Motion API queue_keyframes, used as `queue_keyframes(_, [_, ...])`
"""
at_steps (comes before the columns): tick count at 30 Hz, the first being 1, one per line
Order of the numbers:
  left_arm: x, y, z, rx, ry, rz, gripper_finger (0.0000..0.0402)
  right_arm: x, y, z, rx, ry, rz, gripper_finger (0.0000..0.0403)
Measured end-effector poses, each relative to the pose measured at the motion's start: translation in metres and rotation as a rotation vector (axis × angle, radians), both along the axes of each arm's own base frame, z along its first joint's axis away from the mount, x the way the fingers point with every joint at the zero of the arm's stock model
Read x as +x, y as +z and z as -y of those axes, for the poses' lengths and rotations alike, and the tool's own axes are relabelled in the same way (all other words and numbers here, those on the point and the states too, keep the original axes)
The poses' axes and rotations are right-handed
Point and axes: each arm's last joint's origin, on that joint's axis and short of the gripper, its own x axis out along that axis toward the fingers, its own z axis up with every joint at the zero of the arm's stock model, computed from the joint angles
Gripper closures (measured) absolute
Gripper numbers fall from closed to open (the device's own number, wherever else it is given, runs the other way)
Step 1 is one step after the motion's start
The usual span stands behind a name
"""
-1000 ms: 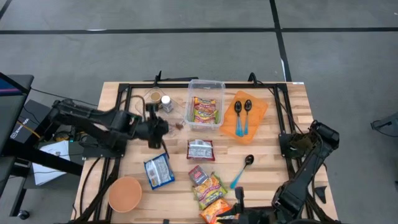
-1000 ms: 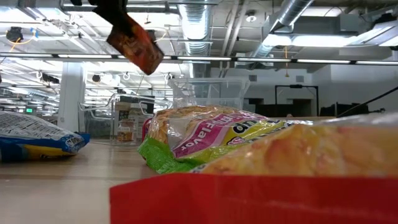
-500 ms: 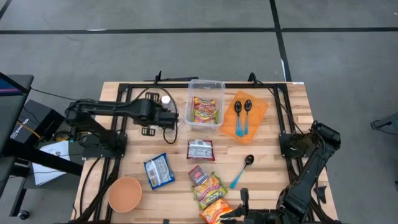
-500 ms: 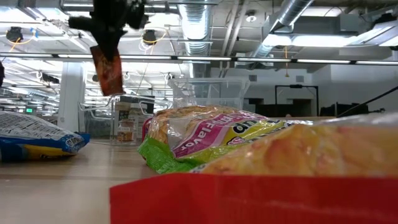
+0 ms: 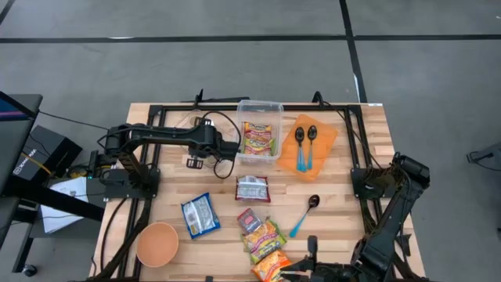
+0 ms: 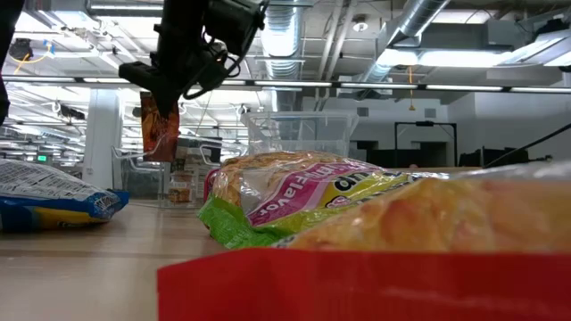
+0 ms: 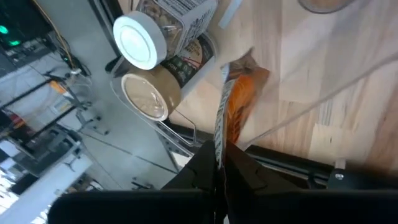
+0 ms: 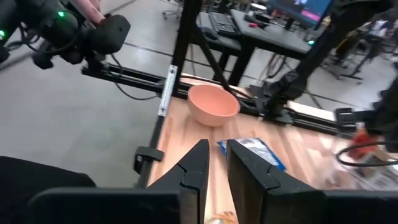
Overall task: Pick & Place Food Item
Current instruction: Put the orange seasoning pack into the transparent bin
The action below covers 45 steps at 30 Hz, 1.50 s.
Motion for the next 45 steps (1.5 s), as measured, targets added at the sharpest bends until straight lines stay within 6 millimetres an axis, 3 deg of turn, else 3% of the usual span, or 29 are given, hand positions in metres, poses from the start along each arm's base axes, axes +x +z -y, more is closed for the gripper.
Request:
queue_keyframes(8, [-0.011,0.007,-0.020,-0.034,0.071,0.103,0.0396,-0.035,0.005,-0.004,0.022,-0.102,0.042,0.0351])
queue_keyframes(19, [-0.041,-0.011,-0.031,-0.059,0.089,0.151,0.0399,-0.070,0.008,-0.018,-0.028,-0.179,0.156,0.0351])
queue_keyframes(27, [-0.051,-0.037,-0.045,-0.050,0.087,0.111,0.0398,-0.077,0.009,-0.019,-0.036,-0.208,0.188,0.0351])
queue_keyframes(45, [-0.044,-0.054,-0.066,-0.064,0.094,0.120,0.0398,-0.083,0.011,-0.022,-0.032,-0.197,0.195,0.0351])
